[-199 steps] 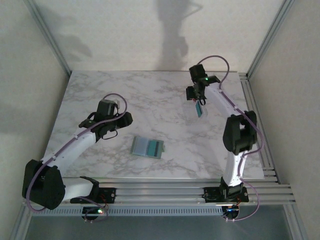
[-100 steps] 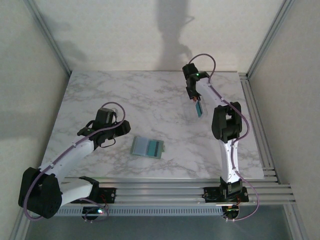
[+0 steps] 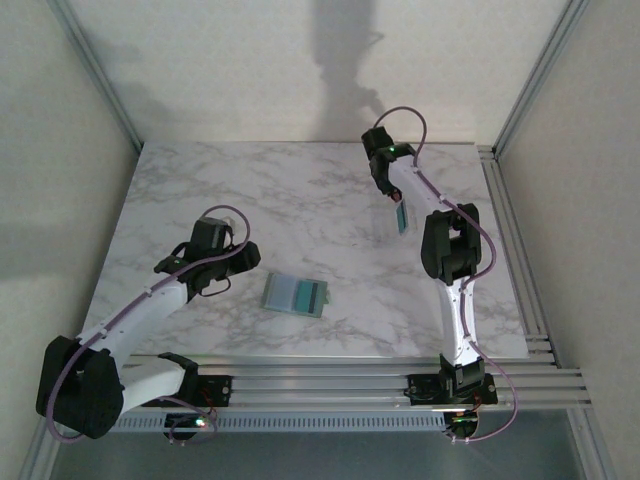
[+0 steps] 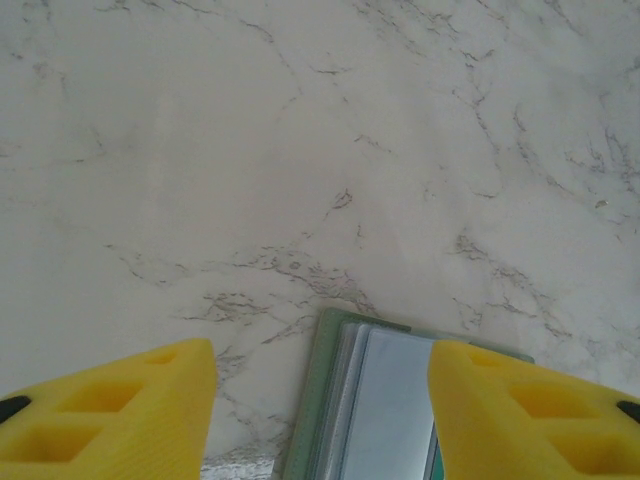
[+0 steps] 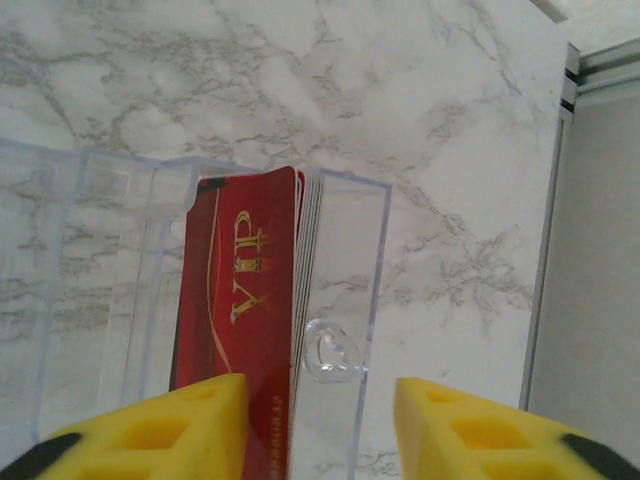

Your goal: Put the credit cards into the card holder

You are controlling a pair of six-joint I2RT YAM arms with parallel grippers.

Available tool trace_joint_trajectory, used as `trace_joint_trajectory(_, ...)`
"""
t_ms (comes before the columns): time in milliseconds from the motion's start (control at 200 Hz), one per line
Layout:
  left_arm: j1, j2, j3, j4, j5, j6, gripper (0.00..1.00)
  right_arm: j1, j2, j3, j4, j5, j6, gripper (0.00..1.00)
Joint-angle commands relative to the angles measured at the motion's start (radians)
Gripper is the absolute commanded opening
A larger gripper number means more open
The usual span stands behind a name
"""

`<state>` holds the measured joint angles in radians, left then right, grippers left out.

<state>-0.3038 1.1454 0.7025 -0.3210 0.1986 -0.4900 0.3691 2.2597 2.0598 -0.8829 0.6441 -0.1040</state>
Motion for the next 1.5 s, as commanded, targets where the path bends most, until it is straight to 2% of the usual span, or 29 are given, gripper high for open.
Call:
trace_joint_trajectory(0, 0.009, -0.021, -0.020, 0.017, -0.018, -0.019, 0.57, 0.006, 0.002, 0.049, -0.023, 0.064, -0.009, 0.36)
trace_joint_trajectory(230, 0.009, -0.015, -0.028, 0.016, -0.026, -0.015, 0.56, 0.007, 0.024, 0.080, -0.052, 0.034, -0.006, 0.14)
trace_joint_trajectory(476, 0.009, -0.001, -0.029, 0.018, -0.023, -0.010, 0.56, 0.006, 0.005, 0.042, -0.055, -0.020, 0.025, 0.09)
trace_joint_trajectory(611, 0.009, 0.008, -0.012, 0.003, -0.010, -0.004, 0.56, 0.005, -0.041, 0.018, -0.058, -0.096, 0.061, 0.01)
trace_joint_trajectory(841, 0.010, 0.020, 0.015, 0.034, 0.117, -0.025, 0.56, 0.000, -0.142, -0.061, -0.068, -0.225, 0.182, 0.00)
trace_joint_trajectory(1041, 0.009, 0.021, 0.038, 0.080, 0.242, -0.059, 0.55, -0.008, -0.201, -0.108, -0.032, -0.234, 0.234, 0.00)
trace_joint_trajectory(1166, 0.009, -0.008, 0.038, 0.149, 0.317, -0.098, 0.55, -0.014, -0.234, -0.078, -0.036, -0.254, 0.246, 0.00)
trace_joint_trajectory(1292, 0.009, -0.036, 0.050, 0.246, 0.372, -0.165, 0.55, -0.015, -0.343, -0.154, 0.030, -0.374, 0.280, 0.00)
trace_joint_trajectory(1497, 0.009, -0.075, 0.084, 0.409, 0.420, -0.250, 0.62, -0.012, -0.637, -0.479, 0.340, -0.734, 0.428, 0.00)
